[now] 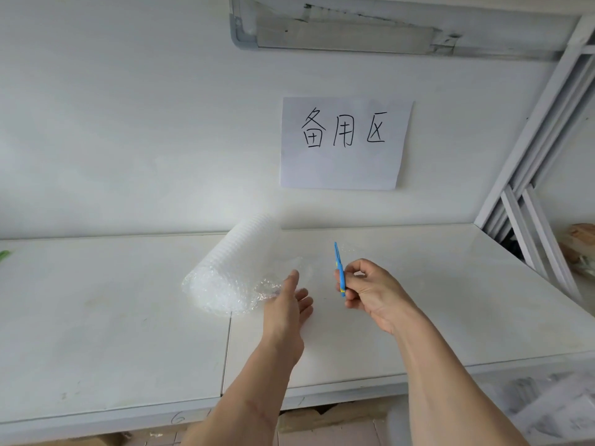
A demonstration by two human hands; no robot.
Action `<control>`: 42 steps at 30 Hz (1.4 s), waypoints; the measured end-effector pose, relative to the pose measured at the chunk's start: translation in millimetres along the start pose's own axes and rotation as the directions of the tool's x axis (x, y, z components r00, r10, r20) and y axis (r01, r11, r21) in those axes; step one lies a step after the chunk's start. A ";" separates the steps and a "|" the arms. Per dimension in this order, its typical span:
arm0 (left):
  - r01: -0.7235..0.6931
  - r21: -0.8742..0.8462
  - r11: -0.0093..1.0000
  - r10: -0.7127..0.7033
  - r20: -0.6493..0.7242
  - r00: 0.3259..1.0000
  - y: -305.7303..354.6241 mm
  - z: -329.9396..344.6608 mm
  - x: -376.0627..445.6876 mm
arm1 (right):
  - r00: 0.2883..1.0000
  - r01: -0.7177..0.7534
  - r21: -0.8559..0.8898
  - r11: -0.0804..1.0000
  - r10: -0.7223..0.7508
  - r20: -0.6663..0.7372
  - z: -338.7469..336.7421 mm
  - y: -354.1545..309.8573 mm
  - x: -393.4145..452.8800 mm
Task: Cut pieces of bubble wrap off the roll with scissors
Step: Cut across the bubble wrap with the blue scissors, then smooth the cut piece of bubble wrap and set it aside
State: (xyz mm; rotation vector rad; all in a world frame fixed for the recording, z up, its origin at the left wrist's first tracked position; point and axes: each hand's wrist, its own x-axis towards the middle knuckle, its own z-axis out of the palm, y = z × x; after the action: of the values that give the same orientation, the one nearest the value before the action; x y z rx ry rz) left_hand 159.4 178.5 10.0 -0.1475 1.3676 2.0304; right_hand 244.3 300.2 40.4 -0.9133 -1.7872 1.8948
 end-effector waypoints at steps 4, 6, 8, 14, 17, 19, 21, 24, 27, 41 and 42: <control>-0.074 0.160 0.984 0.064 0.063 0.996 -11.3 17.5 -8.4 | 1.000 0.022 0.017 1.000 -0.022 -0.008 -23.0 3.8 -4.6; -0.184 0.343 0.921 0.141 0.146 0.979 -22.8 26.9 -9.0 | 0.998 0.031 0.023 0.999 -0.029 -0.051 -32.8 7.0 -4.6; -0.347 0.551 0.759 0.238 0.262 0.935 -34.1 35.3 -7.1 | 0.988 0.048 -0.020 0.999 -0.050 -0.146 -43.6 10.7 -3.2; -0.660 0.746 -0.091 0.238 0.659 0.713 -60.0 43.8 21.1 | 0.933 -0.008 -0.326 0.945 -0.109 -0.342 -76.7 31.9 9.7; -0.641 0.712 -0.287 0.206 0.699 0.685 -58.6 36.4 28.4 | 0.917 -0.062 -0.462 0.885 -0.132 -0.376 -86.2 44.8 12.1; -0.619 0.723 -0.307 0.194 0.685 0.703 -54.2 34.4 29.6 | 0.910 -0.074 -0.528 0.846 -0.159 -0.383 -88.7 51.0 10.4; -0.587 0.753 -0.299 0.176 0.648 0.741 -48.5 32.4 30.5 | 0.891 -0.100 -0.579 0.809 -0.186 -0.413 -88.5 54.6 8.8; -0.576 0.763 -0.292 0.163 0.633 0.757 -37.2 21.1 30.1 | 0.848 -0.132 -0.624 0.771 -0.238 -0.473 -89.9 58.6 8.9; -0.581 0.754 -0.307 0.174 0.645 0.744 -24.7 -1.9 30.4 | 0.809 -0.151 -0.666 0.730 -0.295 -0.507 -93.6 62.4 10.1; -0.683 0.721 -0.116 0.246 0.687 0.684 -14.7 -28.4 34.5 | 0.729 0.074 -0.806 0.588 -0.583 -0.359 -68.3 63.7 -4.7; -0.677 0.734 -0.054 0.250 0.667 0.702 -12.6 -28.2 33.9 | 0.735 0.171 -0.810 0.562 -0.620 -0.275 -64.5 64.4 -7.2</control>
State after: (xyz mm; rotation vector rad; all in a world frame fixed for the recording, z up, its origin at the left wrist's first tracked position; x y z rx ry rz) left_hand 133.4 173.0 -27.3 1.4688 2.4243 0.9335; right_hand 303.5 335.0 -20.0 -0.9949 -2.1369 0.4466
